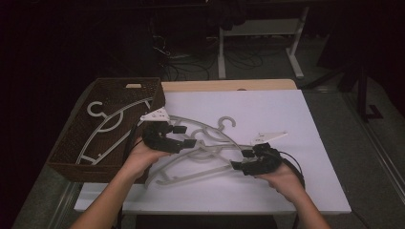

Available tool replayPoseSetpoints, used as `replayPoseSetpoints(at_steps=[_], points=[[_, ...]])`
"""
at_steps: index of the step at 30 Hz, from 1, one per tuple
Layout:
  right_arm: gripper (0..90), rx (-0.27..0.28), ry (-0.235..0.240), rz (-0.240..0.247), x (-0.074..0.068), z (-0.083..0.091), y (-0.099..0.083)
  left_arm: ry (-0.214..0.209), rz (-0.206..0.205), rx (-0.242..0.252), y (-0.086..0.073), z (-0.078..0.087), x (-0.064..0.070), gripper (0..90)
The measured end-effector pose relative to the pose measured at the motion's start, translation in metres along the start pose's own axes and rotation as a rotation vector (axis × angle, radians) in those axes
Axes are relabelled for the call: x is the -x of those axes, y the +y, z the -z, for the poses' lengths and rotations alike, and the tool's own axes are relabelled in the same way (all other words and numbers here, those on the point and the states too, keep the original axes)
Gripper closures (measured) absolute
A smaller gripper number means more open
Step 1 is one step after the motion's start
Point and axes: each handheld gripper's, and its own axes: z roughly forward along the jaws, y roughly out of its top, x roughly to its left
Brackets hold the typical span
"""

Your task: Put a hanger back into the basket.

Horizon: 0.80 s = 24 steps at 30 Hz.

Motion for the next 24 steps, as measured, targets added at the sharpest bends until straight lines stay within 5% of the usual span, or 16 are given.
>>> replayPoseSetpoints(at_steps=[9, 16, 21, 24], points=[[53.1, -0.07, 0.05, 0.043, -0.009, -0.043, 0.039, 0.009, 0.028, 0.019, 0.0, 0.004, -0.006, 27.9], [62.2, -0.168, 0.021, 0.09, -0.013, -0.079, 0.054, 0.01, 0.034, 0.025, 0.0, 0.005, -0.007, 27.9], [77.7, -0.209, -0.009, 0.119, -0.013, -0.086, 0.053, 0.008, 0.036, 0.02, -0.001, 0.004, -0.007, 27.9], [79.0, -0.213, -0.011, 0.136, -0.011, -0.081, 0.051, 0.009, 0.034, 0.017, -0.001, 0.003, -0.007, 27.9]])
